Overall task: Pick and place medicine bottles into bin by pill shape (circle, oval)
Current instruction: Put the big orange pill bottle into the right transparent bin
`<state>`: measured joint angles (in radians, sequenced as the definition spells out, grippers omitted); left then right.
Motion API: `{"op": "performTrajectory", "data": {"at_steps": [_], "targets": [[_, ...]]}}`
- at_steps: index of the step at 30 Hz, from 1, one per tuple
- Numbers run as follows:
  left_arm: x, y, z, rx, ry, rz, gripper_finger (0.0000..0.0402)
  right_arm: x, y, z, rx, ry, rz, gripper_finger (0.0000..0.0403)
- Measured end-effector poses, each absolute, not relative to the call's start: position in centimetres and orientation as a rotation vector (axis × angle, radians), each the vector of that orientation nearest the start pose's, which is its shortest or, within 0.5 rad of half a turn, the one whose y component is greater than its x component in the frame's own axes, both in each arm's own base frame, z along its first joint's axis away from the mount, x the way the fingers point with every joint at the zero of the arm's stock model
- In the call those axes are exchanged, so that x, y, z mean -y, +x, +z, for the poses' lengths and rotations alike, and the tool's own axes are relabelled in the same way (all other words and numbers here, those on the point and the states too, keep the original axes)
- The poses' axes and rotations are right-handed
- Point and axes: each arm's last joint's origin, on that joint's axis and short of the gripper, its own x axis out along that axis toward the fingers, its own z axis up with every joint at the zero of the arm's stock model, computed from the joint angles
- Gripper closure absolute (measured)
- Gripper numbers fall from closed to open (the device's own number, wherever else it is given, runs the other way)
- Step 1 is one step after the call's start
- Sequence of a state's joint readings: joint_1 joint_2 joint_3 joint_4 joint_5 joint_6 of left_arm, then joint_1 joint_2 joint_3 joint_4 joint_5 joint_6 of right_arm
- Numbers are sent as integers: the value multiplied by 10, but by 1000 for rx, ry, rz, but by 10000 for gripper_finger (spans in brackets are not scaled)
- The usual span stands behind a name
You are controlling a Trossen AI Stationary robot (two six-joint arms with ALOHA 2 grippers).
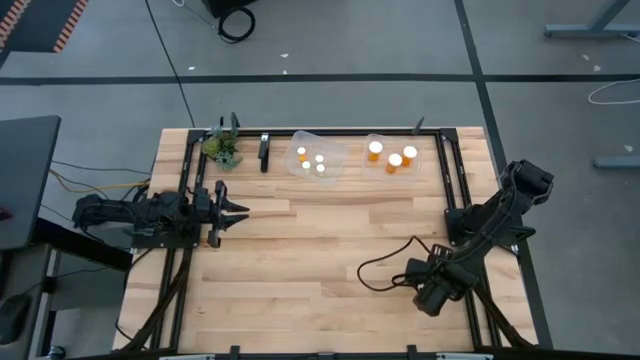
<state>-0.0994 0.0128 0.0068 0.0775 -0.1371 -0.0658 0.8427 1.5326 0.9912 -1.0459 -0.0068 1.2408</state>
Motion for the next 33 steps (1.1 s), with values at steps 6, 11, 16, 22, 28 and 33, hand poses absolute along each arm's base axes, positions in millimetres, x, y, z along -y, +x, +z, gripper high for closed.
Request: {"op": "performTrajectory", "data": {"at_steps": [6,11,16,22,28,33], "targets": [[6,97,172,72,-74,35,308,-182,173,183,-1578,281,-320,123],[6,97,172,72,-74,36,308,-184,186,167,-1621,226,-287,123],[6,97,172,72,-74,35,308,-179,196,166,-1625,224,-284,123],[6,97,172,72,-74,35,315,-173,201,166,-1634,221,-268,128],[6,97,172,72,-74,35,314,-167,206,166,-1650,229,-250,169],[6,97,172,72,-74,35,308,-161,211,166,-1655,224,-233,186]]}}
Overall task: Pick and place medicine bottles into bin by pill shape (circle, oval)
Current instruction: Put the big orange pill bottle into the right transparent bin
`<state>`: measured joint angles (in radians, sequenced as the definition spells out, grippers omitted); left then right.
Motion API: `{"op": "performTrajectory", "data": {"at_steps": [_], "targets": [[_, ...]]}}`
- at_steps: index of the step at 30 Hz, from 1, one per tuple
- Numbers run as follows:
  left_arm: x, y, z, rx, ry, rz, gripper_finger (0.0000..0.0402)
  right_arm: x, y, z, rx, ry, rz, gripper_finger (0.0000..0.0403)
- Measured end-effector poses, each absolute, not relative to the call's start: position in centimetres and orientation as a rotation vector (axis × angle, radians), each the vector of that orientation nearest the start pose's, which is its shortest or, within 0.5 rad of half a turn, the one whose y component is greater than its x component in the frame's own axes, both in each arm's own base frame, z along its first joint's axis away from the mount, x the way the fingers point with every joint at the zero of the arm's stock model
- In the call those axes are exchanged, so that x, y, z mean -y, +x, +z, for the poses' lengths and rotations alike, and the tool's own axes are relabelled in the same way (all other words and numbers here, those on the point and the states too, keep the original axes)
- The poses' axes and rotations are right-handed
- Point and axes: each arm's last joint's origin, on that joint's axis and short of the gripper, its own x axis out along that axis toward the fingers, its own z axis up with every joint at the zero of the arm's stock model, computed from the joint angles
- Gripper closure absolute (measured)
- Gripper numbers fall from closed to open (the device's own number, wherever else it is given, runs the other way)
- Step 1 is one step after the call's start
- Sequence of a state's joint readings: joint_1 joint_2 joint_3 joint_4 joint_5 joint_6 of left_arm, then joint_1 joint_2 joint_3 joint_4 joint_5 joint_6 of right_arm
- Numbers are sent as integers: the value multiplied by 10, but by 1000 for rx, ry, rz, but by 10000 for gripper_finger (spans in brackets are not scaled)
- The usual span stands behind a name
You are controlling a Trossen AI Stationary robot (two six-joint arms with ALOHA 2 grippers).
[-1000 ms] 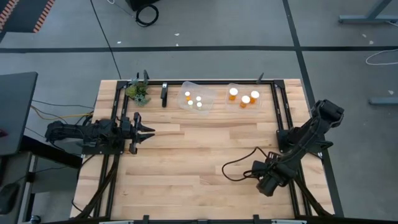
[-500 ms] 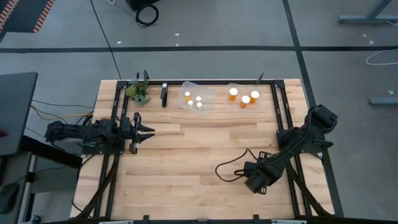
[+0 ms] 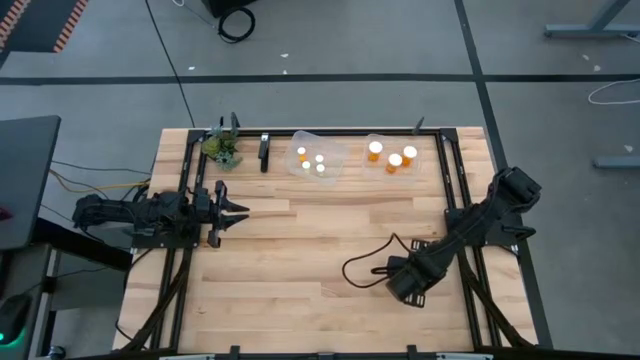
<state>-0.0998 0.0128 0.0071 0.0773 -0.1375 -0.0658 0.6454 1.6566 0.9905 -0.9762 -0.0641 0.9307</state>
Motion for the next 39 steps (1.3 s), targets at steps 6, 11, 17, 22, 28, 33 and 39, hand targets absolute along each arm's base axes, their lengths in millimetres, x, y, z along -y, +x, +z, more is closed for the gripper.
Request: {"op": "performTrajectory", "data": {"at_steps": [6,11,17,22,28,33,39], "targets": [[6,97,172,72,-74,36,308,-148,217,167,-1675,200,-222,178],[6,97,172,72,-74,35,307,-127,223,176,-1667,193,-206,180],[6,97,172,72,-74,36,314,-98,226,193,-1635,194,-222,180],[6,97,172,72,-74,36,316,-75,229,197,-1661,185,-234,180],[6,97,172,72,-74,36,309,-52,233,197,-1679,179,-223,180],[6,97,172,72,-74,35,308,-34,236,198,-1690,180,-224,180],[6,97,172,72,-74,36,307,-12,242,217,-1684,119,-276,180]]}}
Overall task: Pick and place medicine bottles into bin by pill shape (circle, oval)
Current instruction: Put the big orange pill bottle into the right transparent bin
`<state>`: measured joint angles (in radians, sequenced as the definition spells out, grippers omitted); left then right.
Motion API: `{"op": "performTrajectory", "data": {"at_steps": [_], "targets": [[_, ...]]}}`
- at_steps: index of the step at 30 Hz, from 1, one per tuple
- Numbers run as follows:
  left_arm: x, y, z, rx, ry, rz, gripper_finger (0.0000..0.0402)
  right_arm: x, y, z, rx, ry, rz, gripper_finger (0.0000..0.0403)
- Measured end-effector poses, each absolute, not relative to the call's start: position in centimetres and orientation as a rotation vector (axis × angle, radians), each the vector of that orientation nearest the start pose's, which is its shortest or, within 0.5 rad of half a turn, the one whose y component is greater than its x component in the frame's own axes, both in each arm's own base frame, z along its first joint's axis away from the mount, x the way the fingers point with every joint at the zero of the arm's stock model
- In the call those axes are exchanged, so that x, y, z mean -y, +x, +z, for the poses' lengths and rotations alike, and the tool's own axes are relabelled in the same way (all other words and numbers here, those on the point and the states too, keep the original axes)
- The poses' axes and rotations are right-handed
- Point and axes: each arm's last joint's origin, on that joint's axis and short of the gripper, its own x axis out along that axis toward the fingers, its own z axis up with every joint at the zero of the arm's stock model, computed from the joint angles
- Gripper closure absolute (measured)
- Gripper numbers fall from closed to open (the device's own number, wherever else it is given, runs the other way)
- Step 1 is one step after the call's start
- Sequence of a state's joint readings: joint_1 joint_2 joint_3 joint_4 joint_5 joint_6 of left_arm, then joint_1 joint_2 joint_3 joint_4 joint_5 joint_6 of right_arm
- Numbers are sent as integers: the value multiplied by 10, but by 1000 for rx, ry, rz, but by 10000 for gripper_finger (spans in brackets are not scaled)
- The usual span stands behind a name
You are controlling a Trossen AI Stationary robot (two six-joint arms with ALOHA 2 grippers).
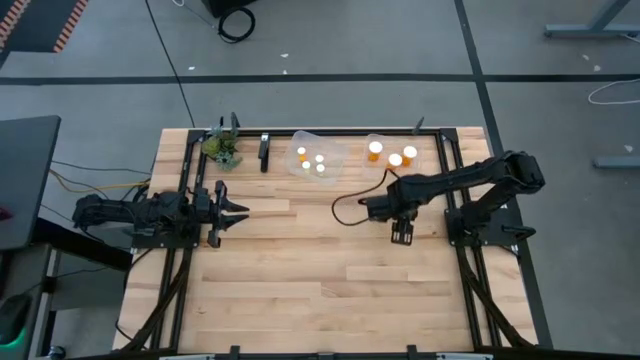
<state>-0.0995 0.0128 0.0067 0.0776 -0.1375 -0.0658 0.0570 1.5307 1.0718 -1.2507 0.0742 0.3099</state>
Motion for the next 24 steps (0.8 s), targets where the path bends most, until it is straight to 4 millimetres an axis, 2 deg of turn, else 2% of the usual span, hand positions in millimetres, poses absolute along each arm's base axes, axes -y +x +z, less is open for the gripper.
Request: {"op": "performTrajectory", "data": {"at_steps": [9,24], "targets": [[6,97,172,73,-74,35,317,30,247,238,-1664,92,-312,180],[6,97,172,72,-74,35,308,104,232,253,-1668,93,-430,180]]}}
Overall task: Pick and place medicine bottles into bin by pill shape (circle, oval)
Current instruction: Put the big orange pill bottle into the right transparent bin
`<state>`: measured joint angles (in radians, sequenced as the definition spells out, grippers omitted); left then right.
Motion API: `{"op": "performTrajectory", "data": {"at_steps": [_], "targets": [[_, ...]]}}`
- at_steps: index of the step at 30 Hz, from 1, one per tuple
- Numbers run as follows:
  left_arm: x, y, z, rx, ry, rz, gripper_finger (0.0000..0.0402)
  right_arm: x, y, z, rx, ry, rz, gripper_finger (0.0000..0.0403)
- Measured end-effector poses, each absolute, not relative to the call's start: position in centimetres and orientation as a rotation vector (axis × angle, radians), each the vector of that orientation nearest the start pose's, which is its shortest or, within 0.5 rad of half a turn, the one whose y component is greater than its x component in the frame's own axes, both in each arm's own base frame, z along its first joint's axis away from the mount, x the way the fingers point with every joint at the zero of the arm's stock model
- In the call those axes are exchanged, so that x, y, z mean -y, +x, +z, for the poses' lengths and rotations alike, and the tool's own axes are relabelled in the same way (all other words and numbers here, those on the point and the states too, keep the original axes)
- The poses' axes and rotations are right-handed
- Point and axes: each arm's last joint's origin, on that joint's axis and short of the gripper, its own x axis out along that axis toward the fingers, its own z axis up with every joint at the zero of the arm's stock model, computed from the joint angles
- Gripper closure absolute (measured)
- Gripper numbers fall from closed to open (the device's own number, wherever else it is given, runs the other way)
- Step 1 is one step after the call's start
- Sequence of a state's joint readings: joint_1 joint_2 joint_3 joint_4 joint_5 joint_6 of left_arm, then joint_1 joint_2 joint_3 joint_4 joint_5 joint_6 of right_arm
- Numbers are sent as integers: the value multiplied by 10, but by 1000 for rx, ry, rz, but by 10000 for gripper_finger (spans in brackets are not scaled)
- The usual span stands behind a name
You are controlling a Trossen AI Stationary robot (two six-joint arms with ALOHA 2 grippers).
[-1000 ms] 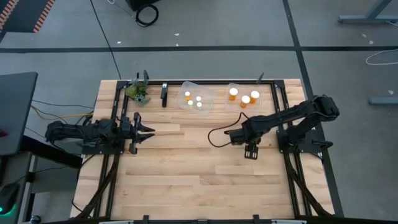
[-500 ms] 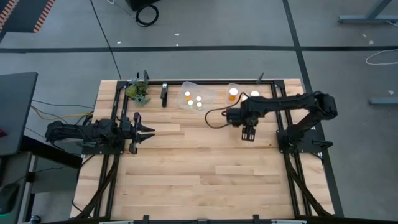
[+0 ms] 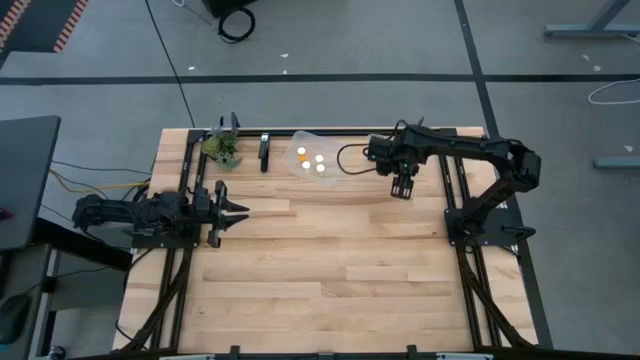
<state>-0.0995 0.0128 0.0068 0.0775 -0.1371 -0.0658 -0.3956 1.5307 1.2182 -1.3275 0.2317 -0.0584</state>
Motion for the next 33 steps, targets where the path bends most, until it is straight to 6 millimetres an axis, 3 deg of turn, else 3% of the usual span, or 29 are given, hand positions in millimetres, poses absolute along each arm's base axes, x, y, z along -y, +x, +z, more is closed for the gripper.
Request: {"op": "performTrajectory", "data": {"at_steps": [7,18,33], "targets": [[6,97,172,72,-74,35,313,132,218,250,-1684,134,-464,180],[6,97,172,73,-74,36,308,156,207,249,-1649,150,-485,180],[6,97,172,72,-74,35,310,166,198,219,-1610,196,-472,180]]}}
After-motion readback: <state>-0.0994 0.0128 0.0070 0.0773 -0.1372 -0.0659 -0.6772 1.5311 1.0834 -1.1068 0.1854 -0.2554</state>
